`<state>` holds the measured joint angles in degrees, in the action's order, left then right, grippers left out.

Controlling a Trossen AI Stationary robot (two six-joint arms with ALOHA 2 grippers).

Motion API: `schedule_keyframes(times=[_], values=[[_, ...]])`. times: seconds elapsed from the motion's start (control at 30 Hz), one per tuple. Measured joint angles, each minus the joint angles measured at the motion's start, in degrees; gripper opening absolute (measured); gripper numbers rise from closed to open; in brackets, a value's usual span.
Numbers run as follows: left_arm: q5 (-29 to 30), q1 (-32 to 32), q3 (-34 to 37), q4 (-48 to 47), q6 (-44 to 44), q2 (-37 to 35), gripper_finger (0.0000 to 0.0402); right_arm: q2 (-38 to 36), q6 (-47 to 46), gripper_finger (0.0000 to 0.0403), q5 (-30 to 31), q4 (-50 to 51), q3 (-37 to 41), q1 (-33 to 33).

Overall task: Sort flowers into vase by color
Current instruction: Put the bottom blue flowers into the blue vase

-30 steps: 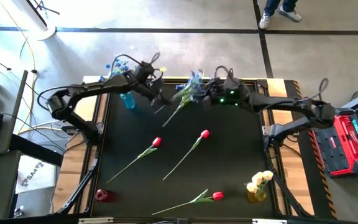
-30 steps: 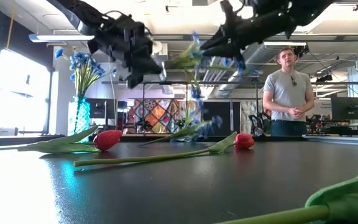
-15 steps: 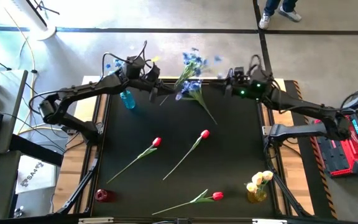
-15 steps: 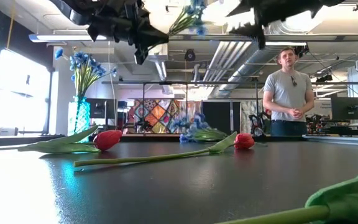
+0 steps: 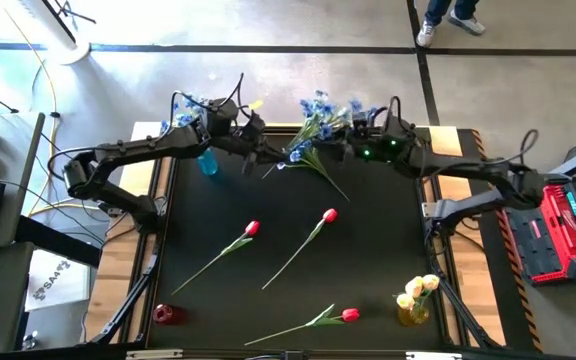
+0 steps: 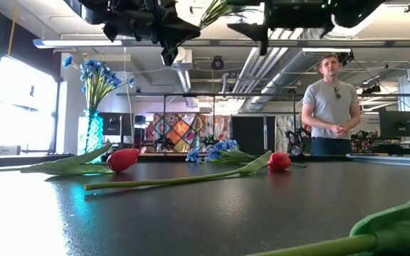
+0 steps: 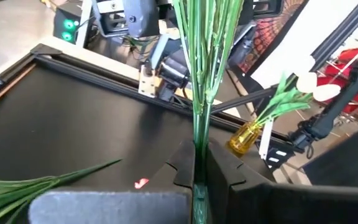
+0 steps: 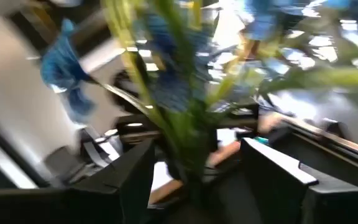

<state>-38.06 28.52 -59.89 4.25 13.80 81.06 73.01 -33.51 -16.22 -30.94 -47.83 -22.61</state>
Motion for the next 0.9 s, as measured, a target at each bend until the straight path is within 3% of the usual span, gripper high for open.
schedule_keyframes(times=[0.2,0.43,0.6,0.9], values=[[0.34,-2.08,0.02,-0.95,0.02,0.00,0.0000,3.44,0.01,0.0175,-5.74,-6.98,0.00,0.91],[5.11,-4.07,0.02,-5.31,-0.55,0.00,0.0004,3.94,2.90,0.0019,-6.74,-5.71,0.00,1.35],[7.29,-5.73,0.06,-6.03,-0.54,0.07,0.0038,3.80,4.27,0.0005,-6.45,-1.94,-0.02,1.59],[8.17,-5.66,0.06,-9.40,-1.46,0.09,0.0150,3.83,7.54,0.0001,-5.82,5.51,-0.02,1.75]])
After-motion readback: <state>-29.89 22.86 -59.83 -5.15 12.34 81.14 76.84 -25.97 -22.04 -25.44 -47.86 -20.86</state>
